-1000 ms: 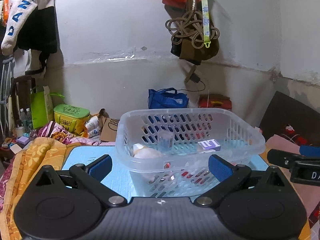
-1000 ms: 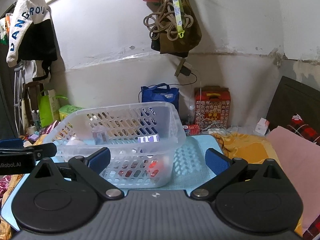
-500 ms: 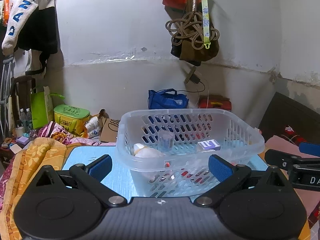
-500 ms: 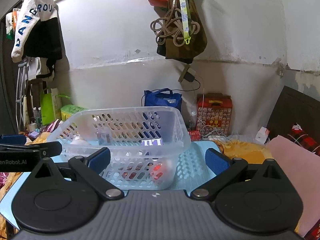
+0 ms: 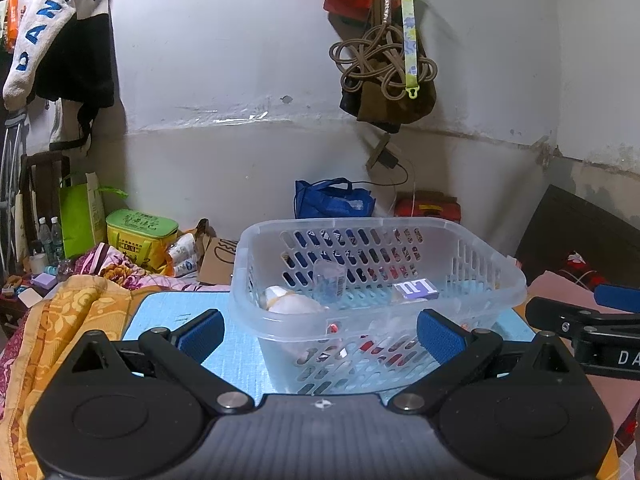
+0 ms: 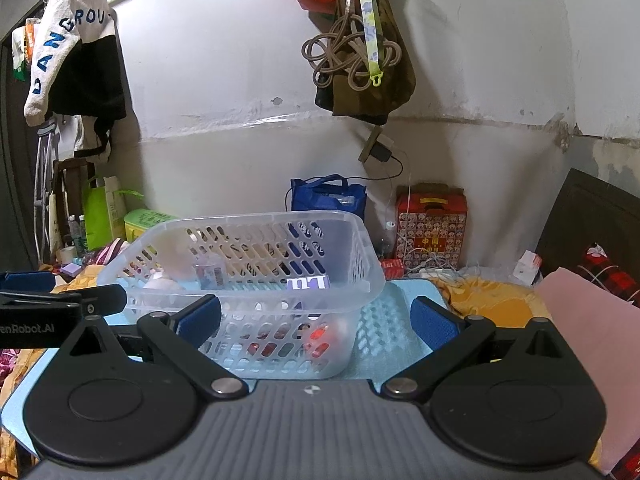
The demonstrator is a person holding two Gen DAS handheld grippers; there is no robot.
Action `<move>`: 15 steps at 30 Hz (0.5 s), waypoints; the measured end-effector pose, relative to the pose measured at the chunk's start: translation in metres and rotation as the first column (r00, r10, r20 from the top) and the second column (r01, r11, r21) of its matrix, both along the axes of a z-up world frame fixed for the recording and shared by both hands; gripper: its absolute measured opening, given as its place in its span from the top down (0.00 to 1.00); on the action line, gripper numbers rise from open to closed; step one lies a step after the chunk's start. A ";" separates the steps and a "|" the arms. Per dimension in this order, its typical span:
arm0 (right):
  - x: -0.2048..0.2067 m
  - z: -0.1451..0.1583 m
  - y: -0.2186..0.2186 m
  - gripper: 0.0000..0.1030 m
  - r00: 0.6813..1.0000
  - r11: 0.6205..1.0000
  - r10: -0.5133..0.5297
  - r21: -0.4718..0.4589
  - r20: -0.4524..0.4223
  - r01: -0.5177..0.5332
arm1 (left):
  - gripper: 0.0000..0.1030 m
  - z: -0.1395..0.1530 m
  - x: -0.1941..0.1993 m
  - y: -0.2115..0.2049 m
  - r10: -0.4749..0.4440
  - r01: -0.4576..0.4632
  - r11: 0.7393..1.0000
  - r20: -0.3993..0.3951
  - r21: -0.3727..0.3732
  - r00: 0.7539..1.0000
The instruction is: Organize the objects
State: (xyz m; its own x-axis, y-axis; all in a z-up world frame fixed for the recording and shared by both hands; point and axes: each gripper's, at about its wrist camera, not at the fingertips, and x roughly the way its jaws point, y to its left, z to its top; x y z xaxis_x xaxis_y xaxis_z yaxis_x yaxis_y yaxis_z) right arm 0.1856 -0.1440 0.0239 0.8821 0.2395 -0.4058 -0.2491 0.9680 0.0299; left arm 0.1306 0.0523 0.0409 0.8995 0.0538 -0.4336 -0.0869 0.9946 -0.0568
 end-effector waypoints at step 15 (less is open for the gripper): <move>0.008 0.001 0.004 0.00 1.000 1.000 -0.004 -0.029 -0.022 0.003 | 0.00 0.001 0.002 0.001 -0.019 0.019 1.000 -0.007 -0.006 1.000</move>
State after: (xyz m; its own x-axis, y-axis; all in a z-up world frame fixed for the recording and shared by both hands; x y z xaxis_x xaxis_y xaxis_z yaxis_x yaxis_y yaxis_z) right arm 0.1938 -0.1400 0.0250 0.8735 0.2245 -0.4320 -0.2456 0.9693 0.0072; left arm 0.1331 0.0535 0.0416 0.8972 0.0342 -0.4403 -0.0686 0.9957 -0.0625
